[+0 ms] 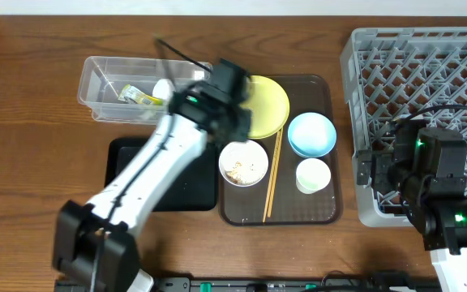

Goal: Sort waste into correct bins and load items into the dishwasher rack
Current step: 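Move wrapper over clear bin and open left gripper, then grasp rim of pink rice bowl with left gripper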

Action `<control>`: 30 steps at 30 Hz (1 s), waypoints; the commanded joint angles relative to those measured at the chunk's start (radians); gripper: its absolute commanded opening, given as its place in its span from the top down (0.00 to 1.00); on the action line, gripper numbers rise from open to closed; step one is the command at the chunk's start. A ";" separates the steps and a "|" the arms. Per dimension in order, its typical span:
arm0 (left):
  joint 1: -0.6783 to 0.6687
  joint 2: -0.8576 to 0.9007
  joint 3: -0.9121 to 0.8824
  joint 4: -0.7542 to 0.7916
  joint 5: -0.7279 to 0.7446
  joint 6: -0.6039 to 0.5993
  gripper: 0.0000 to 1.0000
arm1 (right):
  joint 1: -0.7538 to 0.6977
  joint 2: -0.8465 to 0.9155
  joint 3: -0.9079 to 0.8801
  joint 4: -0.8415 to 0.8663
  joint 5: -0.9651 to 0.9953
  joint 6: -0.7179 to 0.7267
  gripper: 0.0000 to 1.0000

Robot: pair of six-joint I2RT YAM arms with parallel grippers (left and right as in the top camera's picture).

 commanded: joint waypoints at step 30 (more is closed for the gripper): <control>-0.203 0.303 -0.022 0.069 0.000 -0.002 0.92 | 0.013 -0.002 0.020 -0.002 -0.002 0.003 0.01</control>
